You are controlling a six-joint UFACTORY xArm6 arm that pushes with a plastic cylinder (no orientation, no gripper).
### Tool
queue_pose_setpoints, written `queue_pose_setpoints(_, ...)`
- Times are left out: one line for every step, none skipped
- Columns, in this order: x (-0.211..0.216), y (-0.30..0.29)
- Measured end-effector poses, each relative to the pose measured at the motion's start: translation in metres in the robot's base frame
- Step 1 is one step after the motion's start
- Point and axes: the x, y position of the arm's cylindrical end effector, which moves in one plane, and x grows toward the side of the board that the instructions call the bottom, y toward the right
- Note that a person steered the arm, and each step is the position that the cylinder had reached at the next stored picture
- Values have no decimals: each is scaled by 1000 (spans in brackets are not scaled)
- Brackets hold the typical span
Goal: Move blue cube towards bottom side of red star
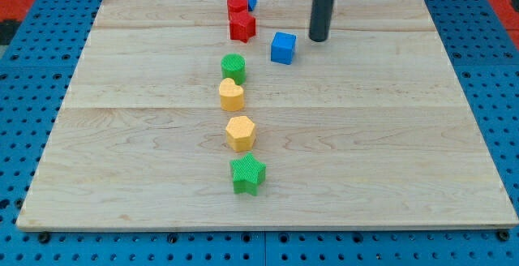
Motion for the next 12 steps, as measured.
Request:
queue_pose_setpoints(1,-11)
queue_pose_setpoints(1,-31)
queue_pose_setpoints(6,-34)
queue_pose_setpoints(14,-10)
queue_pose_setpoints(15,-44)
queue_pose_setpoints(15,-69)
queue_pose_setpoints(25,-55)
queue_pose_setpoints(64,-58)
queue_pose_setpoints(61,-74)
queue_pose_setpoints(45,-91)
queue_pose_setpoints(45,-103)
queue_pose_setpoints(40,-60)
